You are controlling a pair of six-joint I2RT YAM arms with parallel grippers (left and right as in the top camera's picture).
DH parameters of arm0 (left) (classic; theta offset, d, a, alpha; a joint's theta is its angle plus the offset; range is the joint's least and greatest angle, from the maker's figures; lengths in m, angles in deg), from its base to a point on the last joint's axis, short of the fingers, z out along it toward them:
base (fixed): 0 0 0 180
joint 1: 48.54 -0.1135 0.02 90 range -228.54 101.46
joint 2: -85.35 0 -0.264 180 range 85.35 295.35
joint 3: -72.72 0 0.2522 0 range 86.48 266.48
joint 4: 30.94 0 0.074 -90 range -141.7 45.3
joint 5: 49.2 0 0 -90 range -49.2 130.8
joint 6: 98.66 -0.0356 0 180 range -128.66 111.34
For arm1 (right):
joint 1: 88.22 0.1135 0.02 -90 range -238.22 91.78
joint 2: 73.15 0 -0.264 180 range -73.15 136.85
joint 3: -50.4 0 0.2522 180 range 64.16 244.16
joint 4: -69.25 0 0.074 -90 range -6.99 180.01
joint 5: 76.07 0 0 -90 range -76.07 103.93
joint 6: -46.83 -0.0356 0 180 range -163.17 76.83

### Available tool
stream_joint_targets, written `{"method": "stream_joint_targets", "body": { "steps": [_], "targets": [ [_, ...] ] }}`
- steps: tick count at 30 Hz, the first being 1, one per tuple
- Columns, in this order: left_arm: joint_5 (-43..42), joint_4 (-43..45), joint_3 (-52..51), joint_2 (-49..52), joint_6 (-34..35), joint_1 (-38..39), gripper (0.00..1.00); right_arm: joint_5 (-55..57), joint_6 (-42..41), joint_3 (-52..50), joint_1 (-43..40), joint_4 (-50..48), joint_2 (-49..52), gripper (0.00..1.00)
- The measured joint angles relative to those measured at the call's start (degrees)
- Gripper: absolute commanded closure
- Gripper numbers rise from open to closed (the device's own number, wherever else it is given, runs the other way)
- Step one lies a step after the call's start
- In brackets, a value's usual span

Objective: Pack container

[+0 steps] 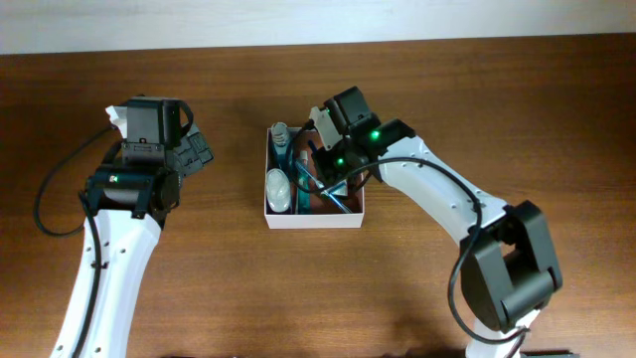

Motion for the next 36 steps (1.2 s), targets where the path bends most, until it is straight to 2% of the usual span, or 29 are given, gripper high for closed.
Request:
{"method": "stream_joint_targets", "body": {
  "steps": [14,15,16,18,27,32,36],
  "targets": [
    [0.0,0.0,0.0,0.0,0.0,0.0,0.01,0.0,-0.6,-0.1,0.0,-1.0,3.3,0.94],
    [0.0,0.0,0.0,0.0,0.0,0.0,0.01,0.0,-0.6,-0.1,0.0,-1.0,3.3,0.92],
    [0.0,0.0,0.0,0.0,0.0,0.0,0.01,0.0,-0.7,-0.1,0.0,-1.0,3.3,0.78],
    [0.0,0.0,0.0,0.0,0.0,0.0,0.01,0.0,-0.9,-0.1,0.0,-1.0,3.3,0.67],
    [0.0,0.0,0.0,0.0,0.0,0.0,0.01,0.1,-0.9,1.1,0.0,1.9,3.1,0.50],
    [0.0,0.0,0.0,0.0,0.0,0.0,0.01,0.2,-0.4,4.9,-0.4,5.6,-1.2,0.43],
    [0.0,0.0,0.0,0.0,0.0,0.0,0.01,0.2,-0.5,9.3,-2.8,10.5,-8.8,0.22]
  ]
}}
